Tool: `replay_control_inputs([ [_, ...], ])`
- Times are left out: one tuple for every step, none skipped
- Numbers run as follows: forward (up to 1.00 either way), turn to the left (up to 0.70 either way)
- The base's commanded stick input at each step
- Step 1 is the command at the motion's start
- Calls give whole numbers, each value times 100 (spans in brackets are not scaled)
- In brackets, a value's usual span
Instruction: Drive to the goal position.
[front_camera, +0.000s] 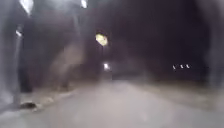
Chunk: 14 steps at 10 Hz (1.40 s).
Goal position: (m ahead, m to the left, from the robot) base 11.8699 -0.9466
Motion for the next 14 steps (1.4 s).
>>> replay_control_inputs([
  [100, 0],
  [100, 0],
  [100, 0],
  [100, 0],
  [100, 5],
  [100, 24],
  [100, 32],
  [100, 36],
  [100, 40],
  [100, 24],
  [100, 7],
  [100, 0],
  [100, 0],
  [100, 0],
])
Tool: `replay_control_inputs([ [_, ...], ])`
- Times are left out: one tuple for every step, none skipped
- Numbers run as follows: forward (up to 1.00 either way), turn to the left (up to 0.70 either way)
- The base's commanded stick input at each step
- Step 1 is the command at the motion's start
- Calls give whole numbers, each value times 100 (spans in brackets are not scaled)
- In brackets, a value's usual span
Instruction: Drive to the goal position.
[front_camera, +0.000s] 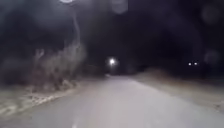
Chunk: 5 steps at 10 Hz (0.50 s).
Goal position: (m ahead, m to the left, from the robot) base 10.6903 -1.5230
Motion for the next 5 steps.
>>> replay_control_inputs([
  [100, 0],
  [100, 0],
  [100, 0],
  [100, 0],
  [100, 0],
])
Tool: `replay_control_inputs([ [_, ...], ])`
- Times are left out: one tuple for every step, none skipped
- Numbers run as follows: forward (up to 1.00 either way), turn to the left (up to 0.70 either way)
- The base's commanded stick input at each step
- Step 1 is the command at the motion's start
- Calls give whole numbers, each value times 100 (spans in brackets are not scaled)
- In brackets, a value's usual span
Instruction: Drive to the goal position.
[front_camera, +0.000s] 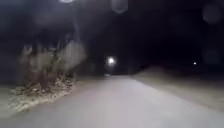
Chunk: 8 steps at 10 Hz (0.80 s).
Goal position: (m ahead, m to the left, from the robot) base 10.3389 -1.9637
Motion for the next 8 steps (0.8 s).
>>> replay_control_inputs([
  [100, 0],
  [100, 0],
  [100, 0],
  [100, 0],
  [100, 0],
  [100, 0],
  [100, 0],
  [100, 0],
])
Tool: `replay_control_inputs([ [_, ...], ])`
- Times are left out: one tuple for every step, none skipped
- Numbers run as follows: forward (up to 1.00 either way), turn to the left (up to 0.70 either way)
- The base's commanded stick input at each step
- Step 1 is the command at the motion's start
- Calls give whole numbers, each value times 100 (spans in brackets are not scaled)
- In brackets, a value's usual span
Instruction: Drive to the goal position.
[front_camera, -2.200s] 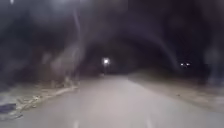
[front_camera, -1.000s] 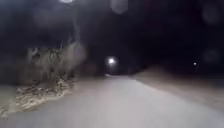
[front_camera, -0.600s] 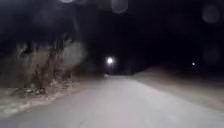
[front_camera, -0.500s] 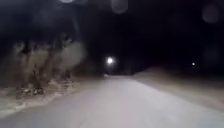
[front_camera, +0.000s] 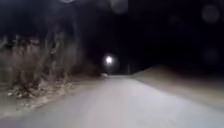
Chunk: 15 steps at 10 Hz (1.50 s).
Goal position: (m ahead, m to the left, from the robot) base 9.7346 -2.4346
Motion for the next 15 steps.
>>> replay_control_inputs([
  [100, 0],
  [100, -2],
  [100, -6],
  [100, -4],
  [100, -3],
  [100, -1],
  [100, 0],
  [100, 0],
  [100, 0],
  [100, 0],
  [100, 0],
  [100, 0],
  [100, 0],
  [100, 0],
  [100, 0],
])
